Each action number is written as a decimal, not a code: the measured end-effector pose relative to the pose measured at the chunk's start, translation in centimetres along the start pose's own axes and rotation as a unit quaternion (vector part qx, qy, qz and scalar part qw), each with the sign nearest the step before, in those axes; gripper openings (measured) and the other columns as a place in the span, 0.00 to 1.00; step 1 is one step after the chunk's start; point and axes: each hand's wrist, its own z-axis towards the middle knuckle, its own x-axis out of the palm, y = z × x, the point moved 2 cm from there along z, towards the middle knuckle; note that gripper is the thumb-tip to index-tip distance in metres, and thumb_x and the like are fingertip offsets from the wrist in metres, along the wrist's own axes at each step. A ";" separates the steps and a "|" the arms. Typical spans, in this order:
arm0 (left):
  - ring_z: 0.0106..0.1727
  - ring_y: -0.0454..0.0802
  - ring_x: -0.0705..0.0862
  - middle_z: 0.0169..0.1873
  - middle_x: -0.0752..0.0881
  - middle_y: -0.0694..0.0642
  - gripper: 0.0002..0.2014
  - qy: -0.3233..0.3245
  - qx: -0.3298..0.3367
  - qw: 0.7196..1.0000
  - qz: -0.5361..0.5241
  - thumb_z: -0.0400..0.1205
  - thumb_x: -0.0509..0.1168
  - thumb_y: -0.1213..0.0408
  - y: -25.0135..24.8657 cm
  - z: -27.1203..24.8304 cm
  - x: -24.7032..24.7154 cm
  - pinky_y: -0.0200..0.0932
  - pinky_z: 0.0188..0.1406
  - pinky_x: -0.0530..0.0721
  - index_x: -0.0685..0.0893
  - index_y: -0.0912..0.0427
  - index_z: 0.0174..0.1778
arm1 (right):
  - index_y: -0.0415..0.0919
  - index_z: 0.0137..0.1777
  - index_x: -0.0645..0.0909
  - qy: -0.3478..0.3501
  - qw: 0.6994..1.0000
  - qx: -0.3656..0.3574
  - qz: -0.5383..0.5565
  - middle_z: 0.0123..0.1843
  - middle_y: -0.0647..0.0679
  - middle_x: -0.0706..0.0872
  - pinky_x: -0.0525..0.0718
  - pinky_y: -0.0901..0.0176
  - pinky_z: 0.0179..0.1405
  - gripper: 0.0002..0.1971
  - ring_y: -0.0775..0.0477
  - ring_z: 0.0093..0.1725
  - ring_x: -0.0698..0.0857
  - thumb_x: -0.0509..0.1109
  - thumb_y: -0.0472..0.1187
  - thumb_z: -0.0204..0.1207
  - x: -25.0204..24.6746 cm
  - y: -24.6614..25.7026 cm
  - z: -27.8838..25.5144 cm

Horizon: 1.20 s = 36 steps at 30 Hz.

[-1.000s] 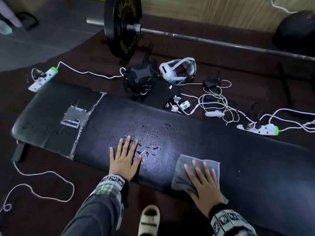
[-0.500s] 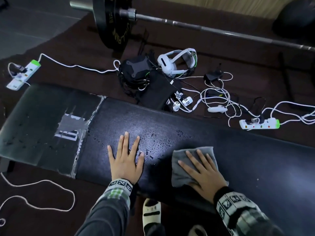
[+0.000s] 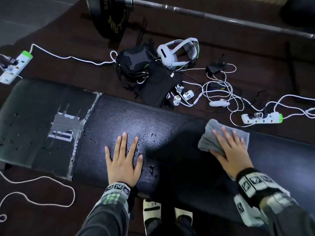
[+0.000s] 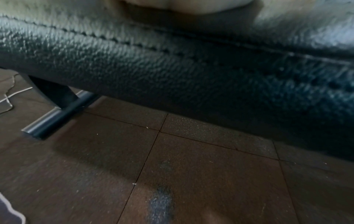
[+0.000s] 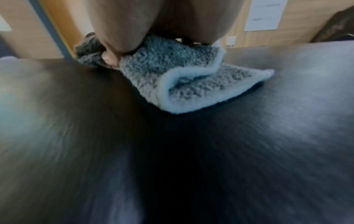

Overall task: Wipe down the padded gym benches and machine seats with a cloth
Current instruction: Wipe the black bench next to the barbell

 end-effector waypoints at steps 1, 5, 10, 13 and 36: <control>0.85 0.54 0.60 0.85 0.61 0.57 0.30 0.000 0.000 1.000 0.002 0.84 0.51 0.45 0.0 0.0 0.0 0.70 0.81 0.51 0.66 0.46 0.83 | 0.58 0.81 0.52 -0.005 1.000 -0.020 -0.009 0.80 0.45 0.63 0.65 0.27 0.68 0.34 0.28 0.75 0.64 0.51 0.63 0.73 0.3 0.3 -1.3; 0.84 0.55 0.62 0.84 0.63 0.57 0.30 -0.002 0.000 1.000 0.012 0.83 0.52 0.45 -0.1 0.1 -0.1 0.70 0.81 0.53 0.68 0.47 0.83 | 0.61 0.82 0.46 -0.008 0.995 -0.099 -0.022 0.84 0.49 0.52 0.57 0.35 0.74 0.38 0.30 0.77 0.60 0.54 0.61 0.72 1.9 4.0 -5.2; 0.83 0.55 0.63 0.84 0.63 0.57 0.30 -0.007 -0.001 1.000 0.015 0.83 0.52 0.46 -0.2 0.2 -0.3 0.69 0.81 0.53 0.69 0.48 0.82 | 0.62 0.81 0.50 0.018 0.989 -0.141 -0.040 0.82 0.47 0.60 0.61 0.33 0.74 0.37 0.31 0.78 0.63 0.54 0.61 0.70 1.6 7.7 -1.4; 0.84 0.55 0.62 0.84 0.62 0.57 0.30 -0.002 -0.004 1.000 0.017 0.83 0.52 0.45 -0.2 0.2 -0.4 0.68 0.81 0.51 0.68 0.47 0.83 | 0.62 0.80 0.53 0.046 0.989 -0.128 -0.059 0.81 0.48 0.65 0.65 0.31 0.69 0.36 0.30 0.76 0.68 0.52 0.63 0.69 0.4 7.4 2.6; 0.84 0.54 0.62 0.84 0.63 0.57 0.30 -0.004 -0.007 1.000 0.008 0.83 0.52 0.45 -0.2 0.1 -0.4 0.69 0.81 0.51 0.69 0.47 0.82 | 0.67 0.77 0.37 0.061 0.997 -0.043 0.003 0.84 0.54 0.48 0.47 0.36 0.78 0.36 0.36 0.82 0.50 0.55 0.64 0.75 -0.7 5.3 5.6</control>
